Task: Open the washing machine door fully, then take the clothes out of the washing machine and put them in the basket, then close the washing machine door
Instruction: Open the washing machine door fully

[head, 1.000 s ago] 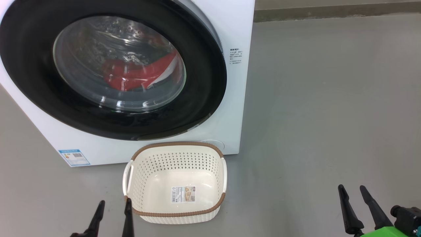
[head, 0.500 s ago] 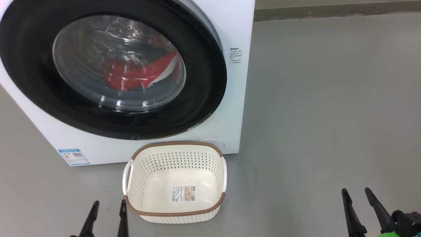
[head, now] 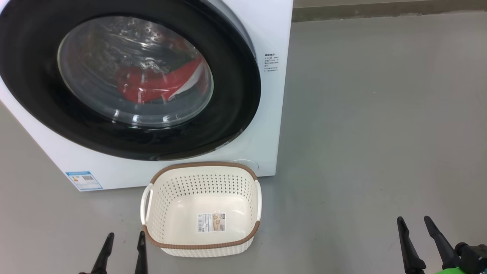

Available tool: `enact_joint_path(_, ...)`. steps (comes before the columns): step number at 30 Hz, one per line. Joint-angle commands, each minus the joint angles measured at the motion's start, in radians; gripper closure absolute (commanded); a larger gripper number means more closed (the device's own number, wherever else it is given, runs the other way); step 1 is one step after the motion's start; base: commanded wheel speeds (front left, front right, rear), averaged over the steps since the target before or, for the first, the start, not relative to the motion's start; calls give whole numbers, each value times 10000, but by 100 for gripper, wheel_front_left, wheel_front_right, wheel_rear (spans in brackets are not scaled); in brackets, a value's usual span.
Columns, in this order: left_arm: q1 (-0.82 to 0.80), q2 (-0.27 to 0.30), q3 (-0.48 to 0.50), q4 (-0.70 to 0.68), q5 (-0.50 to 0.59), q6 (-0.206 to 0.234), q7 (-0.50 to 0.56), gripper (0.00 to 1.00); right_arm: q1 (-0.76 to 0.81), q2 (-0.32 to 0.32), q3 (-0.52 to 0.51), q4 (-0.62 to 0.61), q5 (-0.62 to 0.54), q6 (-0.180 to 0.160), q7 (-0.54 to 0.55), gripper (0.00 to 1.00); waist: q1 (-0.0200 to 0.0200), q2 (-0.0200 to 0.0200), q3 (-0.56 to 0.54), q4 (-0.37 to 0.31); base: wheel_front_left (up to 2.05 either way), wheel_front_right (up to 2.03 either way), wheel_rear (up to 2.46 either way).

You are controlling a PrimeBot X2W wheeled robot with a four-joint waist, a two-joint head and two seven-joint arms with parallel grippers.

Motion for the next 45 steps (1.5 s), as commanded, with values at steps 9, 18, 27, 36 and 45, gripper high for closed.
enact_joint_path(9, -299, 23, 201, -201, -96, 22, -122, 0, -725, 137, 471, -892, 1324, 4, -137, 100, 0, -1, 167, 70, 0, 0, 0)
enact_joint_path(18, -777, 23, -147, -286, 27, -12, -122, 0, -3253, -25, 1435, -1062, 2990, 4, -137, 100, 0, -1, 840, 292, 0, 0, 0)
enact_joint_path(27, -1376, 22, -552, -308, -60, -4, -122, 0, -5904, -606, 2301, -636, 4067, 4, -138, 100, 0, -1, 1655, 900, 0, 0, 0)
enact_joint_path(36, -1915, 22, -1144, -384, -391, 162, -122, 0, -8081, -1649, 3680, 97, 6469, 4, -107, 100, 0, -1, 2609, 1665, 0, 0, 0)
enact_joint_path(45, -2567, 22, -1688, -337, -781, 255, -122, 0, -10130, -2663, 4770, 104, 10124, 4, 1607, 100, 0, -1, 3594, 2172, 0, 0, 0)
